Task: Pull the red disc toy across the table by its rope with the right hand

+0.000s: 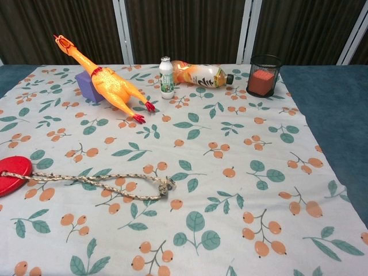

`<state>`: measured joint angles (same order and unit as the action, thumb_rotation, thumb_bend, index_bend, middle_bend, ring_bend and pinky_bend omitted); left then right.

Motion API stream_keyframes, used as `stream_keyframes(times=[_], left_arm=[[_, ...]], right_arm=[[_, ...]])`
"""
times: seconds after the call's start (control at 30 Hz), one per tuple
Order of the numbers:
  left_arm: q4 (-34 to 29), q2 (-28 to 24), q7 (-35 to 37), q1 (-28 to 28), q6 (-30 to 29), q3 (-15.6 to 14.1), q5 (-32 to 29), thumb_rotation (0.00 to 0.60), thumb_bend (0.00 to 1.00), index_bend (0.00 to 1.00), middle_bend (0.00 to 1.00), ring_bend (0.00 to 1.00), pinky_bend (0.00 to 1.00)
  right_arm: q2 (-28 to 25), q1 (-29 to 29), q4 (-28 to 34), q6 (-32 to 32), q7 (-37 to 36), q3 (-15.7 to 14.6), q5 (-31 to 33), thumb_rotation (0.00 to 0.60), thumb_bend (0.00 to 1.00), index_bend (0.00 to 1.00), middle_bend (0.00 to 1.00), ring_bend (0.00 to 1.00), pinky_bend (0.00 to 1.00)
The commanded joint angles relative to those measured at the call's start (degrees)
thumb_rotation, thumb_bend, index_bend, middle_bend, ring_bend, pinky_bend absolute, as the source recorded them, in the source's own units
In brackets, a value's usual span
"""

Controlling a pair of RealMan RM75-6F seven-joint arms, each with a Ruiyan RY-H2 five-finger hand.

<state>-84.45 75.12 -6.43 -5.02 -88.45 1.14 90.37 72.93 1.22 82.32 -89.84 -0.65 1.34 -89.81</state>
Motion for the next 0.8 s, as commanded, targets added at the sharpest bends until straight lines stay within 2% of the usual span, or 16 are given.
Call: stream_keyframes(times=[0.03,0.47,0.67,0.8], left_arm=[[-0.16,0.04,-0.24,0.02,0.03,-0.08,0.02,0.6,0.52,0.0,0.04,0.0,0.03],[-0.53,-0.12,-0.88,0.05,0.33,-0.27,-0.08,0.6,0.52,0.0,0.04,0.0,0.03],[-0.86,-0.39,-1.05,0.05,0.07,-0.18,0.07,0.6,0.52,0.0,0.04,0.0,0.03],[-1.04,-0.41,-1.37,0.59,-0.51,-0.5,0.14,0.6,0.52,0.0,0.04,0.0,0.03]], right_arm=[[0.07,-0.08,-0.18,0.2,-0.07,-0.06,0.04,0.6,0.0,0.0,0.0,0.0,0.0],[-1.66,-1.99,1.55,1.63,1.28,0.19,-1.37,0.6,0.0,0.0,0.0,0.0,0.0],[-5.73,-7.52,10.02,6.53,6.58,1.29,-5.13,0.6,0.0,0.0,0.0,0.0,0.0],[-9.7,-14.85,19.89,16.59,12.71,3.01,-6.19,0.6,0.0,0.0,0.0,0.0,0.0]])
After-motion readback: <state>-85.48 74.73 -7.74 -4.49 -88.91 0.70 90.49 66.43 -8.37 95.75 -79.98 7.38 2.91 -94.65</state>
